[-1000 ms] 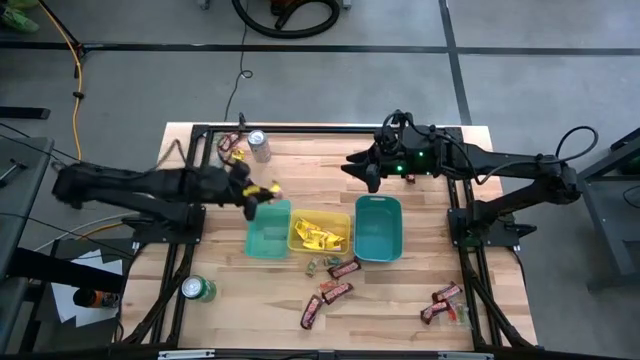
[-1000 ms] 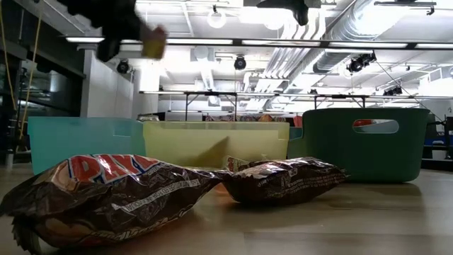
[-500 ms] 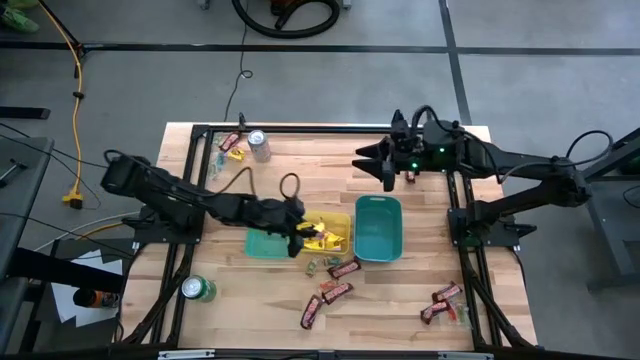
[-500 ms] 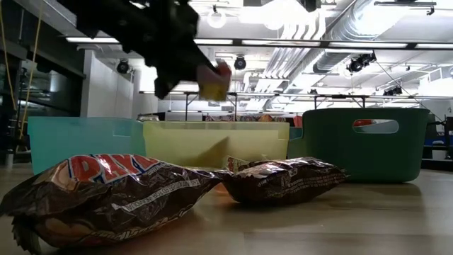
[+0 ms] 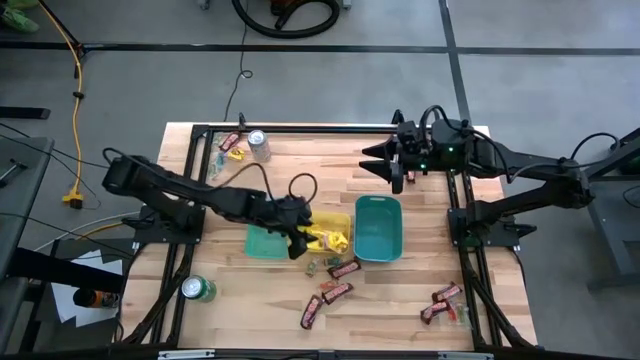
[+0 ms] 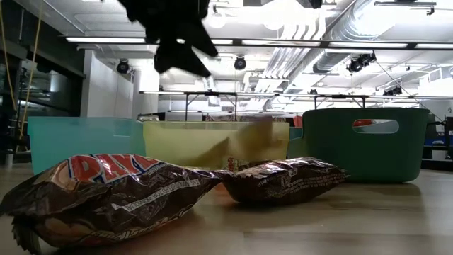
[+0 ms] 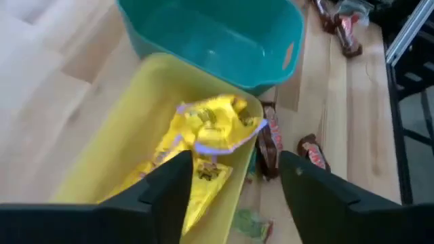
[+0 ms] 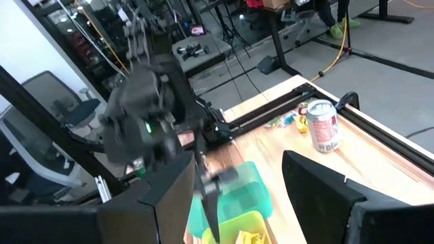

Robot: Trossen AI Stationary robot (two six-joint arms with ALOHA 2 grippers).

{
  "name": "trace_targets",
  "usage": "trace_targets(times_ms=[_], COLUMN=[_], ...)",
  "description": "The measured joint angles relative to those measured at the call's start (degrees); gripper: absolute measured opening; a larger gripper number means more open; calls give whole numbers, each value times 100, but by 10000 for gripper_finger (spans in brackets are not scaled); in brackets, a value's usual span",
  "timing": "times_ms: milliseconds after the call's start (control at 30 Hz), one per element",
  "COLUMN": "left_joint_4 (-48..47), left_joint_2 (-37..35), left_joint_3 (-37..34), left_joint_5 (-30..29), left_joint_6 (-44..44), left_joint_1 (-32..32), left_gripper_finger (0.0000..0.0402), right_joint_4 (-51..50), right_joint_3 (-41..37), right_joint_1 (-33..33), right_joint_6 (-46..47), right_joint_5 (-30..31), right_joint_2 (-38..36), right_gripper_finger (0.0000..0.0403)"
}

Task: Sort candy
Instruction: Put the yellow candy into the yellow bin

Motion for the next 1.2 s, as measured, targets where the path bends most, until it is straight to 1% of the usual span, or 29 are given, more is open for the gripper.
trace_targets(times_ms=[100, 200, 333, 400, 500, 567, 733, 800, 867, 933, 1033, 1133, 1200], left_joint_4=[-462, -890, -1412, -1450, -1411, -1427, -1443, -1462, -1487, -1548, -1674, -1688, -1684], left_joint_2=[-471, -998, -1694, -1989, -2353, -2533, -2792, -2829, -2826, -2826, -2826, -2826, -2826], left_joint_3=[84, 94, 91, 93, 91, 91, 91, 91, 91, 89, 89, 89, 89], left_joint_5=[-267, -880, -1623, -1811, -1846, -1845, -1829, -1767, -1654, -1589, -1525, -1526, -1526], left_joint_6=[32, -21, -145, -120, 23, 94, 141, 192, 224, 222, 216, 136, 118], left_joint_1=[134, 311, 593, 738, 949, 1081, 1209, 1209, 1196, 1195, 1195, 1195, 1195], left_gripper_finger=[222, 222, 221, 221, 221, 221, 221, 221, 221, 221, 221, 221, 221], right_joint_4=[-13, -135, -626, -1025, -1514, -2004, -3553, -4067, -4482, -4781, -4922, -4944, -4941], right_joint_3=[0, 0, 0, 2, 5, 178, 1109, 1455, 1756, 1945, 2061, 2059, 2057], right_joint_1=[0, -4, -118, -312, -809, -1222, -2294, -2688, -3059, -3404, -3816, -4124, -4258], right_joint_6=[-49, 42, 703, 1176, 1588, 1564, 919, 558, 254, -12, -386, -520, -540], right_joint_5=[0, 176, 1178, 1448, 1315, 1203, 1219, 1406, 1466, 1463, 1282, 924, 843], right_joint_2=[-4, -4, 47, 146, 417, 751, 1958, 2494, 3008, 3467, 4006, 4435, 4699], right_gripper_finger=[217, 217, 217, 217, 214, 209, 197, 195, 195, 195, 195, 195, 195])
